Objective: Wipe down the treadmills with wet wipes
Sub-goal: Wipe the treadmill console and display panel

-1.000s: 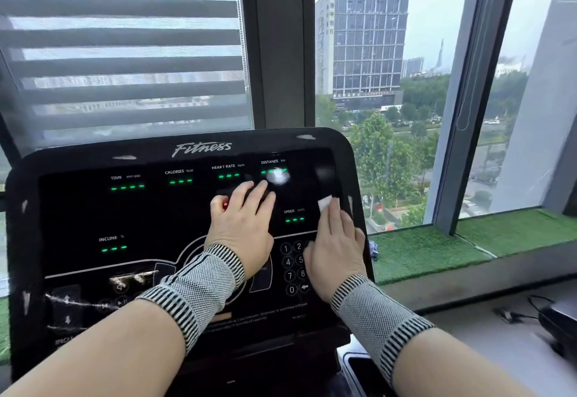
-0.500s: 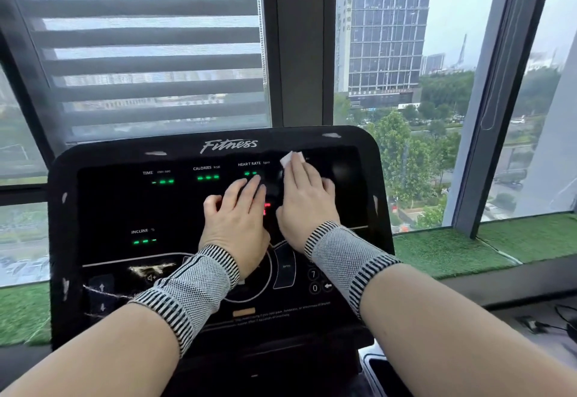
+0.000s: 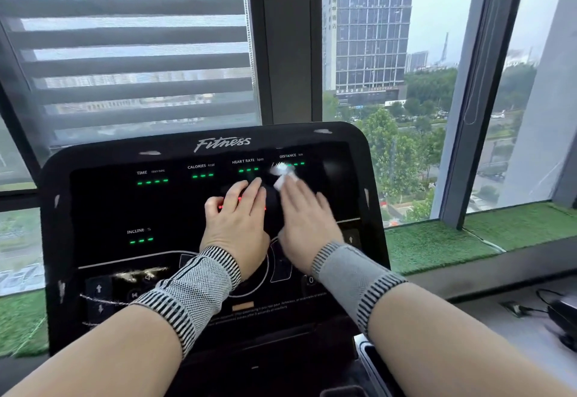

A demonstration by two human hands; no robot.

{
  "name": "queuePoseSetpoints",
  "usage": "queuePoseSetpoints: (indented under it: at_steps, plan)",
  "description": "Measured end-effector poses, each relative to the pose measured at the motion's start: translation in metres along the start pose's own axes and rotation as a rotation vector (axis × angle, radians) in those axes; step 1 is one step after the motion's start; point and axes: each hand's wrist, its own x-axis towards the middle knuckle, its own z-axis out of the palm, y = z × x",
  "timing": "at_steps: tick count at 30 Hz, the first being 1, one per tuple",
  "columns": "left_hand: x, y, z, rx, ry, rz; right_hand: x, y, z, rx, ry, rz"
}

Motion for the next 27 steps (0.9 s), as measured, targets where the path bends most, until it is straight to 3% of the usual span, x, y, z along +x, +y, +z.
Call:
queuePoseSetpoints:
  at_steps: [3,9,12,16,22,27]
  plan:
    - [0.000,0.005,0.001,-0.020,0.031,0.035,-0.026,0.004,0.014,-0.069,-0.054,-0.118]
    - [-0.002,0.019,0.005,-0.026,0.056,0.086,-0.022,0.044,0.002,-0.056,-0.005,0.233]
    - [-0.001,0.026,0.002,-0.029,0.028,0.082,-0.023,0.031,0.016,-0.124,0.060,0.080]
    - [-0.003,0.033,0.001,-0.009,-0.004,0.105,-0.020,0.053,0.024,-0.066,0.341,-0.096]
    - [-0.008,0.048,0.004,-0.037,0.001,0.143,-0.002,0.080,0.000,0.025,0.421,-0.093]
    - [-0.022,0.076,0.012,-0.127,0.000,0.256,-0.068,0.126,0.010,0.139,0.421,0.046]
